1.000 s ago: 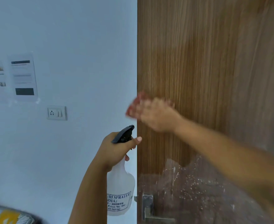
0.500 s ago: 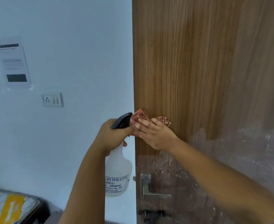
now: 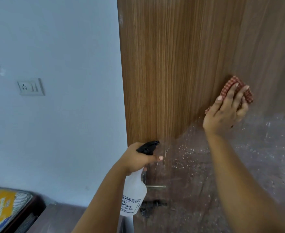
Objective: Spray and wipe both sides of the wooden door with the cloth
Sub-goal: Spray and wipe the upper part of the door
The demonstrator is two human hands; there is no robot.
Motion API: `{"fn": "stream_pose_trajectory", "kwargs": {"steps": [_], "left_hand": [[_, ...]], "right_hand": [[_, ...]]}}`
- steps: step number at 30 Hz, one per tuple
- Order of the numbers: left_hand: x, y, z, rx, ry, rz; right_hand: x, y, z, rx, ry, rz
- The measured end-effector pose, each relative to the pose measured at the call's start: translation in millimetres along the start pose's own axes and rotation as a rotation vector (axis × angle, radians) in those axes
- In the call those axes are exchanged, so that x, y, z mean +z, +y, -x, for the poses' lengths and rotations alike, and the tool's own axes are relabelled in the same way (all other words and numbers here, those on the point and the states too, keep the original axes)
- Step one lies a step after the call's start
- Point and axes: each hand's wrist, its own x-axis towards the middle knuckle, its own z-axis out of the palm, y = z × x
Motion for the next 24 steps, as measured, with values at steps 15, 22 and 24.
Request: {"fn": "stream_pose_trajectory", "kwargs": {"steps": [15,22,24], "left_hand": [[-38.8,27.8,-5.6,0.177,0.017,0.262],[1.8,38.0,-25.0,0.206,-0.092,0.096],[11.1,39.0,-29.0,0.205,-0.125,0.081]], "right_hand": [[28.4,-43.8,182.5,-1.152,-0.531,0.173],[-17.1,99.5,6.2,-0.275,-0.141,0.158],[-26.1,116.3,-26.9,-0.106,-0.034,0.038]]}}
